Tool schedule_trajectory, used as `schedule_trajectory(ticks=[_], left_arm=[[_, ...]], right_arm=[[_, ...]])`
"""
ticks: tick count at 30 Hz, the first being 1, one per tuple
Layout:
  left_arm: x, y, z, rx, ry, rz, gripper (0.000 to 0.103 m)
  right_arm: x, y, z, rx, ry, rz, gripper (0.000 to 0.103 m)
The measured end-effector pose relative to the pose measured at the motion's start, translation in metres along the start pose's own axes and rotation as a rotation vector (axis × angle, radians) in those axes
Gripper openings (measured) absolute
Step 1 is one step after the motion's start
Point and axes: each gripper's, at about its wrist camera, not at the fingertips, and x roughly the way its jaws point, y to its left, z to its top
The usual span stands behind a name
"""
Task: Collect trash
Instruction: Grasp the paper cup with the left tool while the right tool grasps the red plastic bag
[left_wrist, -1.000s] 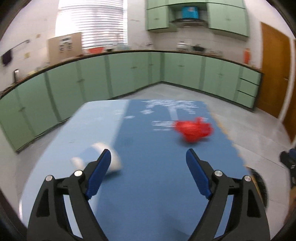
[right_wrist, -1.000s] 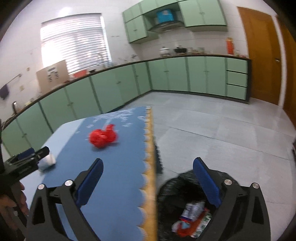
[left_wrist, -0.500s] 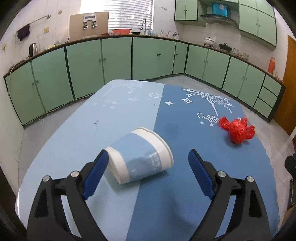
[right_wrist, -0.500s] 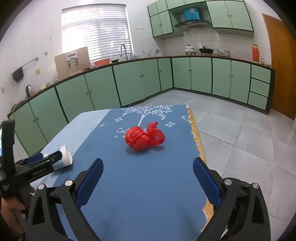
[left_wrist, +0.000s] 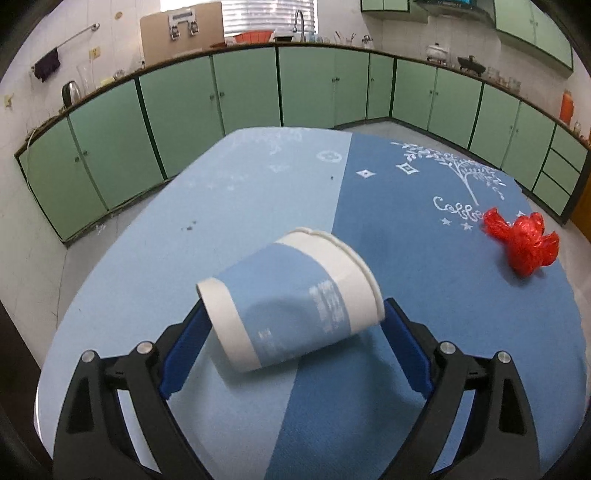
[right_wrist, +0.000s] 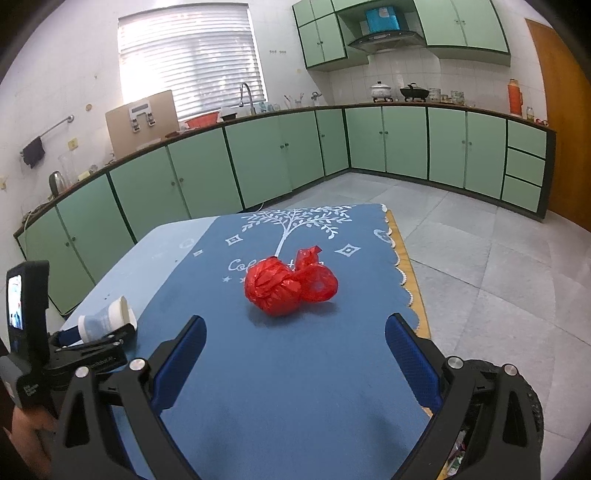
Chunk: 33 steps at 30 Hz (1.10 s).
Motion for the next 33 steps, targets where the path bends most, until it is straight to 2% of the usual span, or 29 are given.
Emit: schedule_trajectory(ticks=[10, 19, 24, 33], left_arm=[[-0.006, 0.008, 0.001, -0.052, -0.047, -0.046, 0.080], [-0.023, 0.003, 0.009, -0.050, -0.123, -0.103, 0.079], [-0.024, 0.001, 0.014, -0.049, -0.136, -0.115, 0.079], [-0.012, -0.007, 0.021, -0.032, -0.127, -0.109, 0.079]], right_arm=[[0.022, 0.005, 0.003, -0.020, 0.035, 0.011, 0.095], [0.057, 0.009, 0.017, -0.017, 0.070, -0.009, 0.095], [0.077, 0.012, 0.027, -0.022, 0.082, -0.033, 0.095], [0.092, 0.013, 0.025, -0.031, 0.143, -0.045, 0.077]])
